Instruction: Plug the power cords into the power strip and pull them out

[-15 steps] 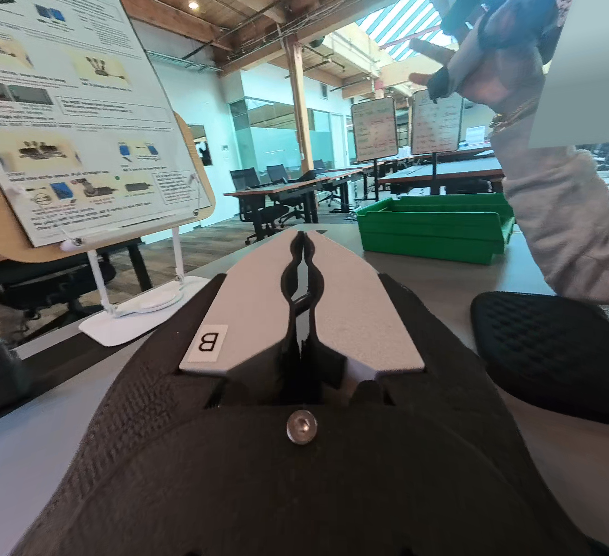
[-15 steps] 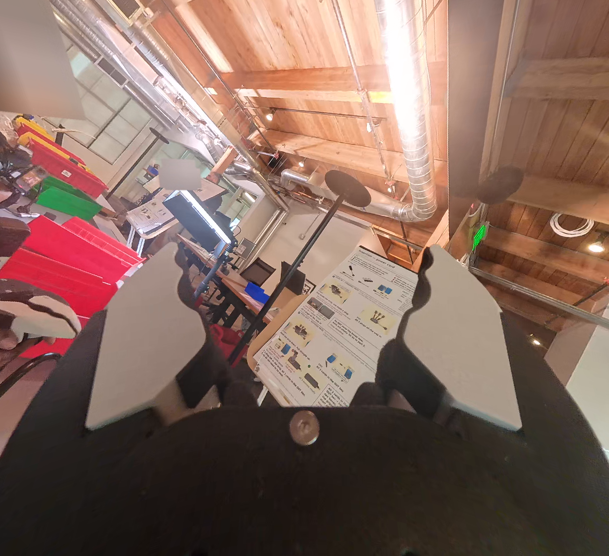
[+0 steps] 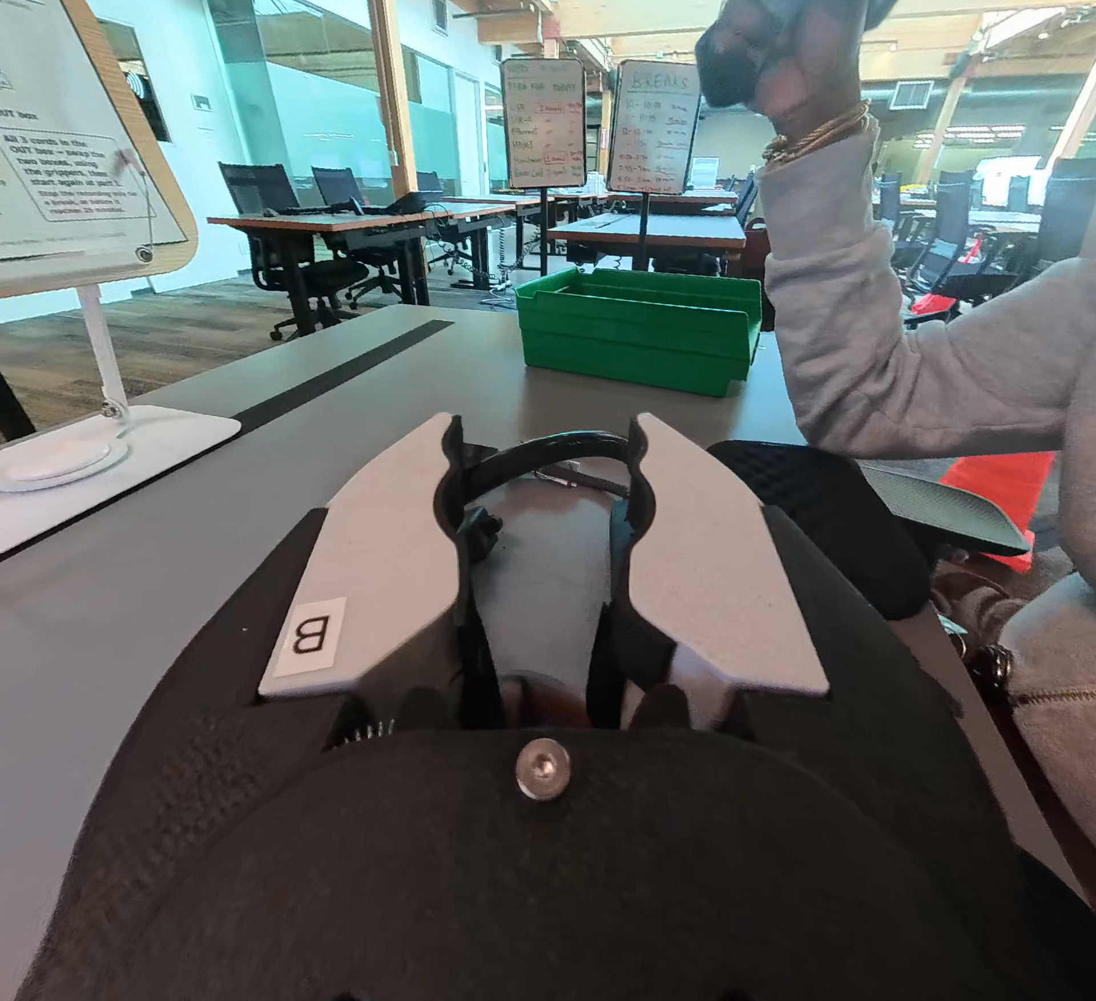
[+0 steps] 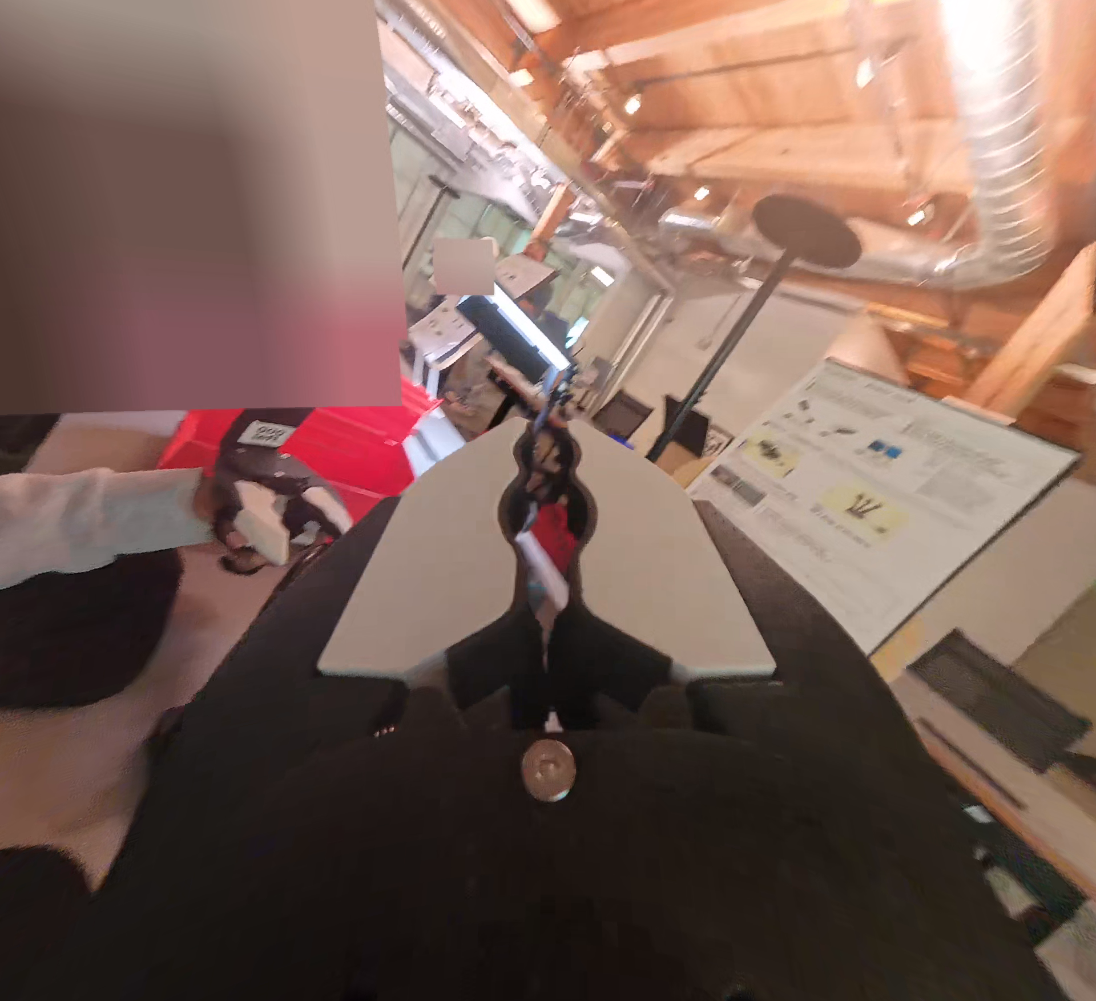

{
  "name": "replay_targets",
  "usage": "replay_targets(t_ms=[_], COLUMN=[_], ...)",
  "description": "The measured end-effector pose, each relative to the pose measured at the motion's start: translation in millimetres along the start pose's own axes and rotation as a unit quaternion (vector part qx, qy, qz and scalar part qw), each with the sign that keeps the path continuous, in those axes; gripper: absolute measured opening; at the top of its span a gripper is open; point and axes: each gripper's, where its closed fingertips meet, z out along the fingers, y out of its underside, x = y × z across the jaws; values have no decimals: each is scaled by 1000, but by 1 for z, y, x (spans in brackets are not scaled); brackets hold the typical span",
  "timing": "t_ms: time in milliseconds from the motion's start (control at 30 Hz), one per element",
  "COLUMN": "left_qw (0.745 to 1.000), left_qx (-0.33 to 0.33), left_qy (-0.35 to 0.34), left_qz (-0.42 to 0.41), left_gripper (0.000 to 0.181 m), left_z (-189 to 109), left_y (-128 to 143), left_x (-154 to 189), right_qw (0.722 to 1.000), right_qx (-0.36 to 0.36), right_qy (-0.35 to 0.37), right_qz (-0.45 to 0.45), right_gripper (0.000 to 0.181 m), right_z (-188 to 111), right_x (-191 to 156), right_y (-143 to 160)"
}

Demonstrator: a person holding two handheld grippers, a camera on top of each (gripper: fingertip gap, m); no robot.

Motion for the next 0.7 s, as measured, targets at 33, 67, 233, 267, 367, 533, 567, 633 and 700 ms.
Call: replay_targets(t_ms=[33,67,233,267,367,533,567,633,700], left_qw=[1000,1000,1000,1000,999,1000,1000,999,999], left_qx=[-1,-3,-14,-13,31,-18,-20,-30,-38], left_qy=[-1,1,10,0,-19,-1,-3,4,-6], left_qz=[2,1,-4,6,14,-23,-23,-30,-28], left_gripper=[53,55,62,63,63,65,65,65,65], left_z=[-1,-1,-6,-8,-14,-13,-14,-19,-23], left_y=[0,1,4,3,-11,6,7,10,12], left_x=[0,1,2,0,-5,-3,-3,-2,-5], right_qw=[1000,999,990,987,983,963,957,936,908], right_qx=[-17,-34,-104,-118,-139,-170,-180,-203,-251], right_qy=[-16,-23,-78,-89,-111,-191,-210,-258,-297], right_qz=[14,23,61,61,55,79,89,125,154], right_gripper=[16,26,78,83,84,65,61,56,55], right_z=[3,7,27,31,41,53,55,60,62], right_x=[-3,-4,-23,-28,-40,-69,-76,-99,-124], right_y=[7,14,42,47,57,82,93,124,169])
